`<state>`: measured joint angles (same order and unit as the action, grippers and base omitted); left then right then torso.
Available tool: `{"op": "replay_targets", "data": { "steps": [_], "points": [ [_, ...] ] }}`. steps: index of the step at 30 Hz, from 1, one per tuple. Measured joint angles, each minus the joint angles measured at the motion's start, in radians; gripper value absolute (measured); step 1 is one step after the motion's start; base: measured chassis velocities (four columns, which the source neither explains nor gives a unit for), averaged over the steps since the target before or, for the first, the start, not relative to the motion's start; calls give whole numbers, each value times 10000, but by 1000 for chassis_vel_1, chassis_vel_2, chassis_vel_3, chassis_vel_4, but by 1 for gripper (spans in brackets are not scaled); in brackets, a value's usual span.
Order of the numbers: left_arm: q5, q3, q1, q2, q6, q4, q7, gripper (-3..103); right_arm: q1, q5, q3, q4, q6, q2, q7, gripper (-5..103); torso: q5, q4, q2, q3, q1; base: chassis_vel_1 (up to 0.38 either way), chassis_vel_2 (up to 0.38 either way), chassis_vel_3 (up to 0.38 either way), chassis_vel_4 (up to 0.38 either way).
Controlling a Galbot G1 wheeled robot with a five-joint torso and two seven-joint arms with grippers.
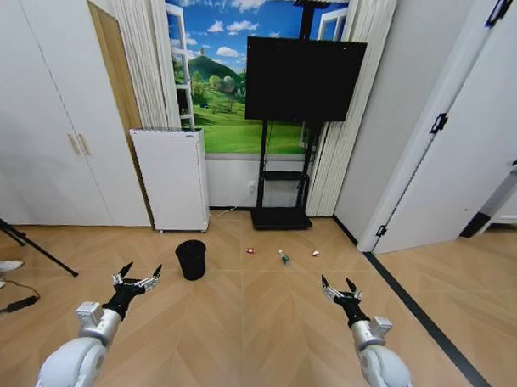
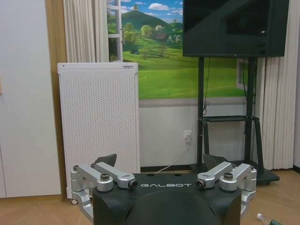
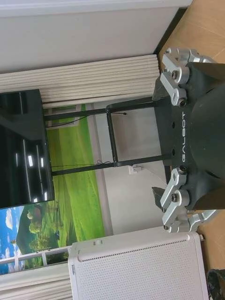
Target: Pick up the trash bin and place the garbage on the floor into it.
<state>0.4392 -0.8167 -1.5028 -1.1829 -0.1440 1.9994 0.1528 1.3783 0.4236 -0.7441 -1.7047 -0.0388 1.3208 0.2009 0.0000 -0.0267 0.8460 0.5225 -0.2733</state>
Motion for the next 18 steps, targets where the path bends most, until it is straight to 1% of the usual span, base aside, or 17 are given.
{"op": "replay_targets", "data": {
  "steps": [18],
  "points": [
    [5, 67, 102, 49, 1, -91, 25, 100, -29, -12, 1, 76, -2, 18, -1, 100, 0, 0, 0, 0, 0, 0, 0, 0, 0]
  ]
}}
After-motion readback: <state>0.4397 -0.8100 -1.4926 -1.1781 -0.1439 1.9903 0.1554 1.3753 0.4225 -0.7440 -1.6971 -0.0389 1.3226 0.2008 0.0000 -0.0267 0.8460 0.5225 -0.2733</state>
